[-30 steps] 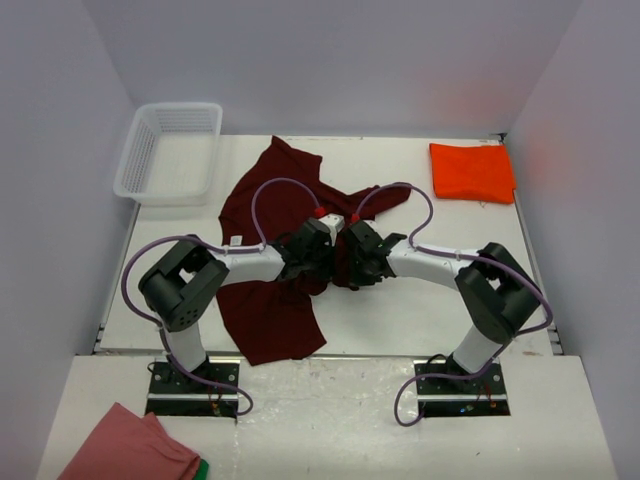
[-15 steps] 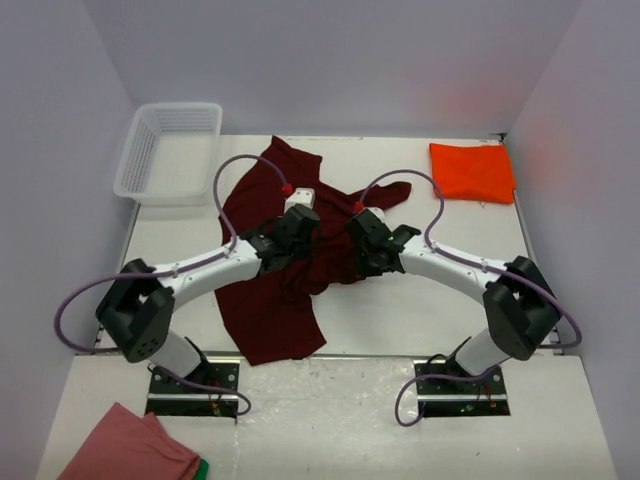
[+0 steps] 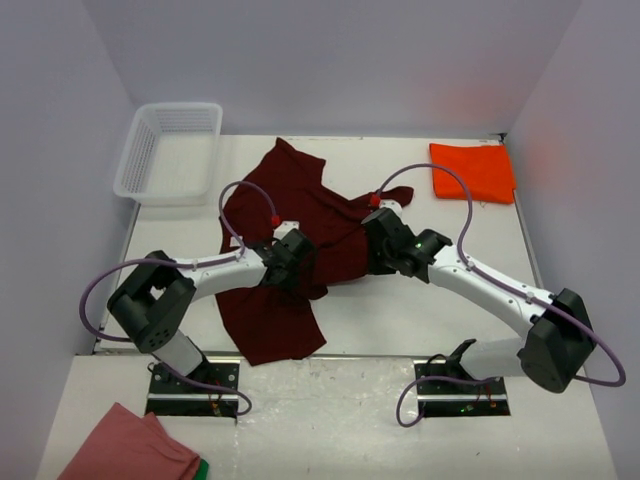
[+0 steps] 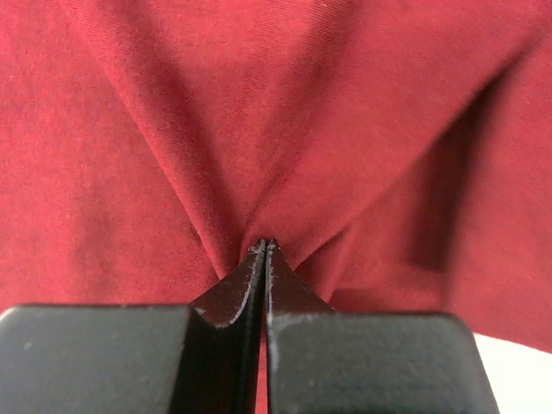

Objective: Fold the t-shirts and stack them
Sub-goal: Flatten out the tshirt

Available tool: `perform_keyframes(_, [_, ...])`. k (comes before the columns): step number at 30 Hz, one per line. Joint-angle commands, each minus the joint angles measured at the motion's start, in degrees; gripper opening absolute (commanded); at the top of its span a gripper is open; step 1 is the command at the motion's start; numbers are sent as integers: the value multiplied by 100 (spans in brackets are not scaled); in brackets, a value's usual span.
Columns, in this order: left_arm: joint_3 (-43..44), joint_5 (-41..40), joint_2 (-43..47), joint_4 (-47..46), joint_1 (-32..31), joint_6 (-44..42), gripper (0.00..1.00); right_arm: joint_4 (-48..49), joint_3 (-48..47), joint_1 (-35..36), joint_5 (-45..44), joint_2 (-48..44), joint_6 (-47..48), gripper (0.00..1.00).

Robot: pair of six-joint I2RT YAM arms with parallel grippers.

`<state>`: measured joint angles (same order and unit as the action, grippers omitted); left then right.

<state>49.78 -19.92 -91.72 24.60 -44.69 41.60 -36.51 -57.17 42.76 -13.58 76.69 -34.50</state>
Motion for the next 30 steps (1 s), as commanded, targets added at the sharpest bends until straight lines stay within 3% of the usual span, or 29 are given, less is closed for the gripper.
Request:
perform_keyframes(1, [-65,-152,14,177,74,375,0,-207,135,39,-206,-373,5,0])
perform_keyframes(10, [444,287,-1224,-341,636,-222,0,-251,452,65,58,-918,-109,0])
perform_keyframes(22, [3272,121,-3140,263,1094,-1066,0,-295,294,57,-303,-629,75,0])
perform_keyframes(25, [3670,-283,-3238,598,1094,-1076,0,-252,241,65,-312,-435,75,0])
perform_keyframes(30, [3075,-1600,-2387,817,857,-760,1,-93,285,57,-250,-243,119,0])
